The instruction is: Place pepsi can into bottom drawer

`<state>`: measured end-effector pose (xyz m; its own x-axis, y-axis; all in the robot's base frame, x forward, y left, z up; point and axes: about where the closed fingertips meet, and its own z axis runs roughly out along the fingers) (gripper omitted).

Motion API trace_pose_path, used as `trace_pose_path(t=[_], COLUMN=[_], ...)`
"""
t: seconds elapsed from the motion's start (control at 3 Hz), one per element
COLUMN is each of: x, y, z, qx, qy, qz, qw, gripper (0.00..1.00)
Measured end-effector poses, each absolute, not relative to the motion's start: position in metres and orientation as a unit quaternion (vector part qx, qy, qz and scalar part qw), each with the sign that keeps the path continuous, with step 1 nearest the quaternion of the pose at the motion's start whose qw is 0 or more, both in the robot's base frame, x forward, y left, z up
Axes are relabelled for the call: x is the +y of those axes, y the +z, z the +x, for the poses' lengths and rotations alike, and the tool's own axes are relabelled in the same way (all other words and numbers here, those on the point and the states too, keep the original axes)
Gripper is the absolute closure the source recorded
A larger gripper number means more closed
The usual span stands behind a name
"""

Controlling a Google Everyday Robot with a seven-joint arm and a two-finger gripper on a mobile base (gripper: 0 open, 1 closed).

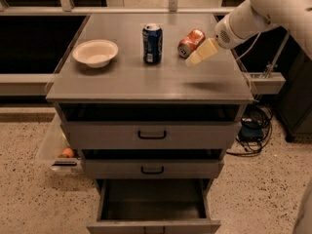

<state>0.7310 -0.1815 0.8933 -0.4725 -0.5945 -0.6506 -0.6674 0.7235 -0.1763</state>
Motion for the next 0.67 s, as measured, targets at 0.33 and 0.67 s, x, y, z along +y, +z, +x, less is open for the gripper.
trace_pose_path(t=[0.33,0.67], x=[-0.146,-0.102], y=[0.891,0.885], z=[0.751,0.769], qx=[0.839,0.821], qy=[0.073,0.101], qz=[-0.397,-0.425], qw=[0.366,0.369], gripper=[0.00,0.00])
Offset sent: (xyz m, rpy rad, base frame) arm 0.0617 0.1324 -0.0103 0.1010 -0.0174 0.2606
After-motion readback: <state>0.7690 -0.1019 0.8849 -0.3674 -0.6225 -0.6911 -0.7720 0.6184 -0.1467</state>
